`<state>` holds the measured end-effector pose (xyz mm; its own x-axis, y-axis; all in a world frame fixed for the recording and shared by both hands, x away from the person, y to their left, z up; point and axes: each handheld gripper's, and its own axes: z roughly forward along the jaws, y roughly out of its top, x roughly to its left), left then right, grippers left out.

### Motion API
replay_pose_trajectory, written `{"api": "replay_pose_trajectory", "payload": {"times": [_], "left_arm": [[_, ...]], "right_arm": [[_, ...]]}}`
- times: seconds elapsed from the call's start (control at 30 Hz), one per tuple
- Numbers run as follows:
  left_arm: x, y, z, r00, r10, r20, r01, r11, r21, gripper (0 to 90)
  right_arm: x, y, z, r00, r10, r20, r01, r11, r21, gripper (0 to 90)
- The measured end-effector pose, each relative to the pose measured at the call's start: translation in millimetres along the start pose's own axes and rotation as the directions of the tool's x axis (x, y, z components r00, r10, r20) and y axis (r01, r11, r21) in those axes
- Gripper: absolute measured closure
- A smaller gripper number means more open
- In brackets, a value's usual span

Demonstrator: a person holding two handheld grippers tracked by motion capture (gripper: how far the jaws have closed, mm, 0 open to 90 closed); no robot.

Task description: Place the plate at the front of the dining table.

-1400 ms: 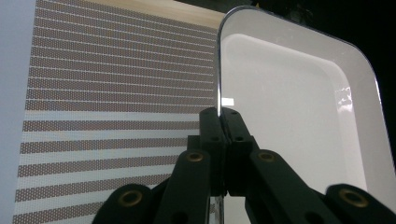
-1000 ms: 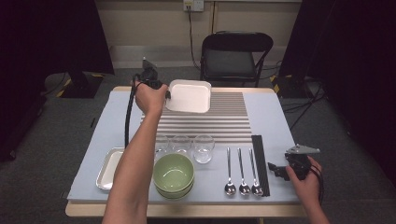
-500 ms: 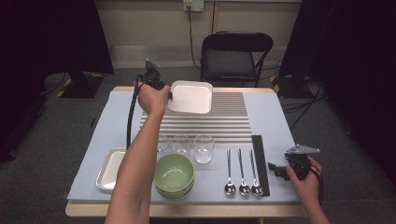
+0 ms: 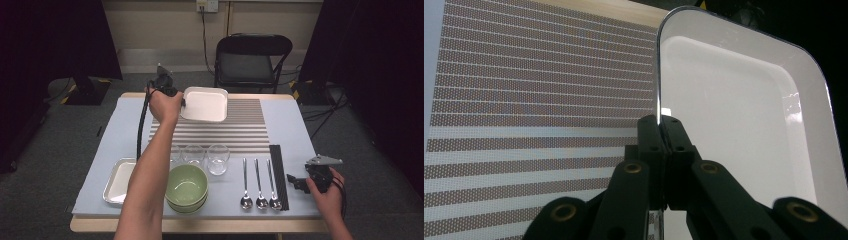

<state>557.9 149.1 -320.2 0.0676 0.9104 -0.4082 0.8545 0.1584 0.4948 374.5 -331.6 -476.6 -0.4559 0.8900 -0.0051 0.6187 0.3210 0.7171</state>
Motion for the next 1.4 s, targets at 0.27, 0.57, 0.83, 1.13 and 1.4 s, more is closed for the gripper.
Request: {"api": "replay_pose_trajectory", "payload": {"times": [0.27,0.57,0.83,1.13,1.4], "left_arm": [[-0.2,-0.5,6.6,1.0000,-0.001,-0.001,0.001,1.0000,0.003,89.3],[5.9,-2.6,15.3,0.9996,-0.026,-0.008,0.026,0.9997,0.003,89.4],[3.8,-3.0,19.0,0.9995,-0.029,-0.013,0.029,0.9996,0.003,89.3],[0.5,-3.8,25.7,0.9997,-0.017,-0.017,0.017,0.9998,0.012,89.4],[-0.3,-4.3,32.0,0.9997,-0.009,-0.023,0.009,0.9997,0.023,89.3]], "right_arm": [[0.0,0.0,0.0,1.0000,0.000,0.000,0.000,1.000,0.000,12.7],[-0.1,0.0,0.0,1.0000,-0.001,-0.001,0.001,1.000,0.000,12.7],[-0.2,0.0,0.1,1.0000,0.000,-0.003,0.000,1.000,0.000,12.7],[-0.3,0.0,0.1,1.0000,-0.001,-0.002,0.001,1.000,0.000,12.7],[-0.2,0.0,0.0,1.0000,-0.001,-0.001,0.001,1.000,-0.001,12.7]]}}
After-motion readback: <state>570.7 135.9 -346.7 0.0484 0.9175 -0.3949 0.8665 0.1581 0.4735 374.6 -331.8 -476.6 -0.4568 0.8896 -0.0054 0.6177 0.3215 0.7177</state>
